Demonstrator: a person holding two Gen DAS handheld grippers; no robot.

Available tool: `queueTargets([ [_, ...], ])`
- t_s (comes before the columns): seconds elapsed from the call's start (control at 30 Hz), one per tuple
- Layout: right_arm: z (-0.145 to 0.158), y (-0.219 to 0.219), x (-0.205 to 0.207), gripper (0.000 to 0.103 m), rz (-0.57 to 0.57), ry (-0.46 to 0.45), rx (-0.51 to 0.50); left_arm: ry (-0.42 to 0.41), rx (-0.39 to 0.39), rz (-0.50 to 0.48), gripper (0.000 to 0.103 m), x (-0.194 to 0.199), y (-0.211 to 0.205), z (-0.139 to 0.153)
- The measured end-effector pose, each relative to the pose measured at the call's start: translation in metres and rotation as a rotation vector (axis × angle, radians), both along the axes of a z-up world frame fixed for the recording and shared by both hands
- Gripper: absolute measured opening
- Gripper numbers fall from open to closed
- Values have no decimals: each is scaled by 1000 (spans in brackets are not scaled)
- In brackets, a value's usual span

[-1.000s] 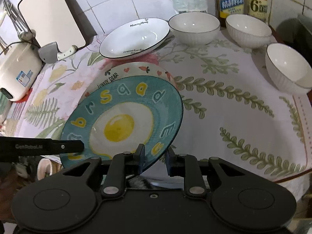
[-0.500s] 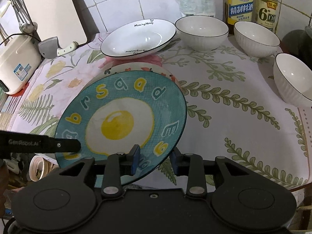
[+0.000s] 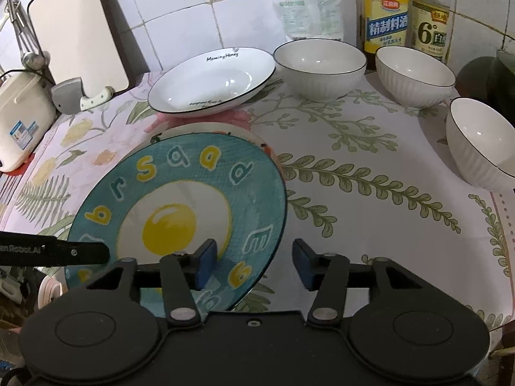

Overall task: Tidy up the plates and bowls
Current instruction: 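Open both grippers and pull back from the blue plate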

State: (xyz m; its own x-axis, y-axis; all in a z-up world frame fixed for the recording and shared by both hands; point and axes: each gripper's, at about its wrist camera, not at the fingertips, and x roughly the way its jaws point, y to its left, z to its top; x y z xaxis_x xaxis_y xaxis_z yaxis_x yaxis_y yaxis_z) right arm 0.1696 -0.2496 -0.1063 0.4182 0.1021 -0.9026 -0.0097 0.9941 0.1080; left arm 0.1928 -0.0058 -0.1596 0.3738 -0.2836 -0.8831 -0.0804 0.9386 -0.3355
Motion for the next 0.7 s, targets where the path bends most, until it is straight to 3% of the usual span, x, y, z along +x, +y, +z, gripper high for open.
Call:
queueTargets([
  [0.17, -1, -3, 1, 60, -7, -8, 7, -6, 35, 2, 30, -1, 1, 2],
  [0.3, 23, -7, 1, 60, 19, -72, 34, -31, 97, -38, 32, -1, 3, 20],
  [0.5, 73, -16, 17, 60, 76, -106, 167, -89, 43, -72, 32, 8, 16, 59],
  [0.7, 99, -28, 49, 60, 84, -85, 342, -184, -38, -61, 35, 29, 27, 94],
])
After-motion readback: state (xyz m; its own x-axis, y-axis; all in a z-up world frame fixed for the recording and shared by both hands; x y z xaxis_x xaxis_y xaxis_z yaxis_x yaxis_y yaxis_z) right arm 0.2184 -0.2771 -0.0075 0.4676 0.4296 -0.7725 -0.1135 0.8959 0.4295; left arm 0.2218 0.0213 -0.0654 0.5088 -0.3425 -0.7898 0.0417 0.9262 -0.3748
